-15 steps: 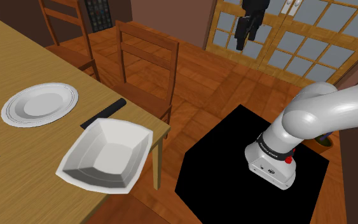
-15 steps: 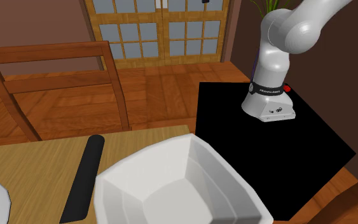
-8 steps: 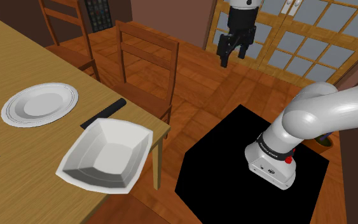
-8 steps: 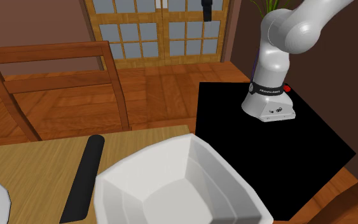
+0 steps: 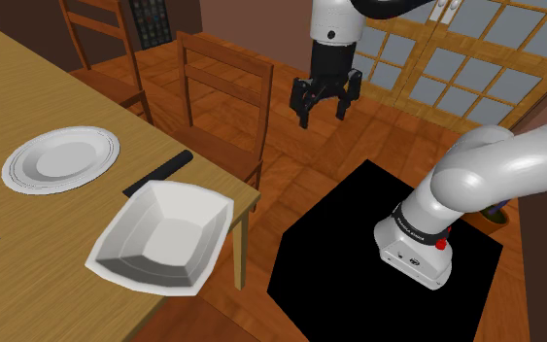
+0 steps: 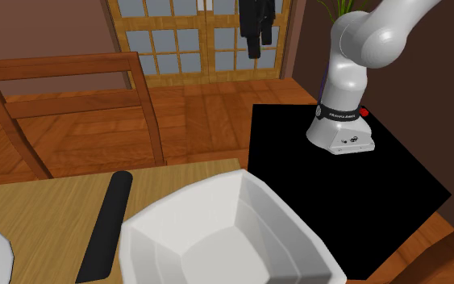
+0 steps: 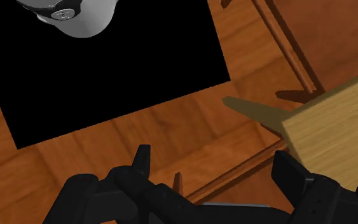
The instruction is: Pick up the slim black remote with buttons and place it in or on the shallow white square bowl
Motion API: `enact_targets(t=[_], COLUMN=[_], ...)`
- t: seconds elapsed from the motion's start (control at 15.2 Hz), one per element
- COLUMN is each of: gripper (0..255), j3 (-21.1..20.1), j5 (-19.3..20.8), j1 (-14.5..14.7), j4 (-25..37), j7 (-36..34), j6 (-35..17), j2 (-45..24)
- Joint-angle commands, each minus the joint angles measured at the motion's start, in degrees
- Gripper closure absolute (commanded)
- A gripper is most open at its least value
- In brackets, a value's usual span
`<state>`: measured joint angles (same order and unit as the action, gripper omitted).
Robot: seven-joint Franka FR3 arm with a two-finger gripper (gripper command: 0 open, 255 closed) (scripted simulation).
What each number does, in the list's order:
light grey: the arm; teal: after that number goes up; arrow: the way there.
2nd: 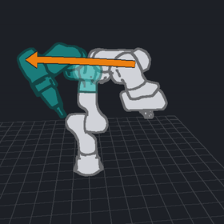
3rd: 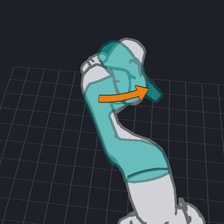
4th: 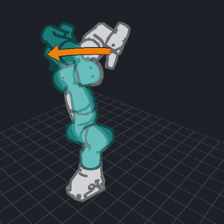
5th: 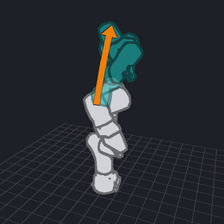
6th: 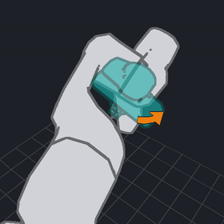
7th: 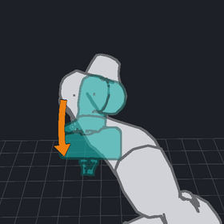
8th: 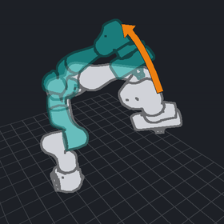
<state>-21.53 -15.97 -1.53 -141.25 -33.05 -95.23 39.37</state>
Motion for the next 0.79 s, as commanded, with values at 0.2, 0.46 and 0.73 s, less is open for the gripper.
enact_targets(t=[0.2, 0.46, 0.73], gripper=[0, 0, 0], j3=[-7.1, -12.9, -18.7], j5=[-5.2, -7.2, -6.6], j1=[-1.2, -3.0, -5.4], j4=[1.8, 4.7, 8.8], j7=[-12.6, -22.5, -33.1], j6=[-6.8, -12.8, -19.1], j2=[-6.4, -13.3, -21.7])
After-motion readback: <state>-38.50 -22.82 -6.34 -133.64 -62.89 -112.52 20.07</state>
